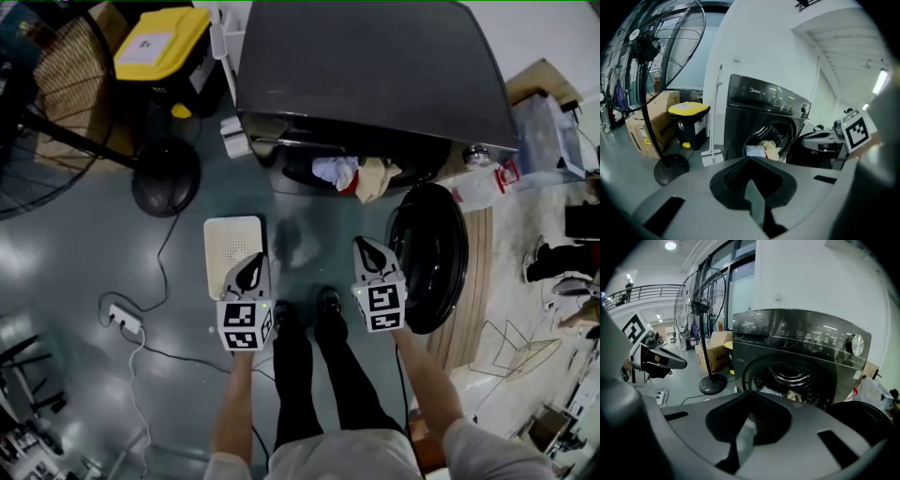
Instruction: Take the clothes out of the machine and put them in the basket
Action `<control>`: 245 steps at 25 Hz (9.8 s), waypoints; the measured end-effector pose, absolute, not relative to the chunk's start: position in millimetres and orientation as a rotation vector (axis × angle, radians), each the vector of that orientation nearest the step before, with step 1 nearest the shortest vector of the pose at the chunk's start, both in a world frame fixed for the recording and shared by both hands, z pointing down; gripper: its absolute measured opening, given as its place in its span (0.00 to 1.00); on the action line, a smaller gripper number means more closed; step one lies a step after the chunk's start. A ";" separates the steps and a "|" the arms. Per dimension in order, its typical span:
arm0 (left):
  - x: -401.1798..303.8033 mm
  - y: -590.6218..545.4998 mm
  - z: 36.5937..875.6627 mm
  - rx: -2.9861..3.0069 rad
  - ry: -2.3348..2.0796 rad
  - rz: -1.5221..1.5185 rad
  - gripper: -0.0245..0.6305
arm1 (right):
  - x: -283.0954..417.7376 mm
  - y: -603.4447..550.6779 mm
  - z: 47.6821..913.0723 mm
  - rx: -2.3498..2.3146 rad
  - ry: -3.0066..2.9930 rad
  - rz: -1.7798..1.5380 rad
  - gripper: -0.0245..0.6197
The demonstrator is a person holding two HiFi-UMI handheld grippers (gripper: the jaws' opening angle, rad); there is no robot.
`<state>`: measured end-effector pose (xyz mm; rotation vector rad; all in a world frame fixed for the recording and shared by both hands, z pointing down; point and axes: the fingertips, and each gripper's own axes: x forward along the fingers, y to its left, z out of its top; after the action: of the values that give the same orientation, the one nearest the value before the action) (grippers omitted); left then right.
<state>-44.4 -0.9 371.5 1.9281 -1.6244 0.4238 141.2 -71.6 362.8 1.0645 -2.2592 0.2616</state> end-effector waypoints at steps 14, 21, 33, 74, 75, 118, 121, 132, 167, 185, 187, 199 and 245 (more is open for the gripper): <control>-31.7 6.3 458.0 1.905 -1.616 0.404 0.07 | 142.0 -74.8 446.9 0.970 -2.235 0.148 0.08; -26.8 4.2 486.6 1.904 -1.600 0.407 0.07 | 139.0 -89.4 477.5 0.862 -2.178 -0.085 0.08; -20.9 9.4 514.6 1.912 -1.579 0.407 0.07 | 131.5 -120.6 539.8 0.593 -1.910 -0.605 0.08; -54.8 3.5 584.7 1.903 -1.601 0.383 0.07 | 96.5 -297.2 714.1 0.244 -1.518 -0.801 0.74; -55.8 3.2 585.9 1.909 -1.599 0.391 0.07 | 96.6 -299.5 716.2 0.234 -1.509 -0.806 0.73; -23.2 21.0 472.5 1.981 -1.576 0.356 0.07 | 106.6 -154.4 575.4 0.453 -1.764 -0.668 0.25; -23.5 21.9 461.1 1.977 -1.586 0.343 0.07 | 114.2 -138.4 553.5 0.507 -1.794 -0.622 0.25; -35.9 30.8 440.6 1.957 -1.629 0.352 0.07 | 137.4 -88.8 501.1 0.562 -1.829 -0.621 0.25; -175.4 181.4 466.5 1.494 -2.037 0.213 0.07 | -105.2 64.1 518.2 0.137 -2.118 -0.896 0.25; -237.1 263.6 541.0 1.275 -2.087 0.172 0.07 | -176.6 148.1 670.2 -0.144 -2.029 -0.868 0.25; -242.6 266.0 549.0 1.266 -2.091 0.170 0.07 | -180.0 151.8 693.9 -0.165 -2.007 -0.862 0.25; -245.4 292.0 623.2 1.218 -2.049 0.168 0.07 | -186.7 174.4 835.9 -0.295 -1.874 -0.870 0.27; -198.5 204.7 556.3 1.412 -2.006 0.235 0.07 | -163.5 140.7 717.7 -0.029 -2.192 -0.432 0.08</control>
<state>-198.5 204.7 556.3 1.4116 -2.0059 0.2355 -163.5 140.7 717.7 -0.0295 -2.1922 -0.4321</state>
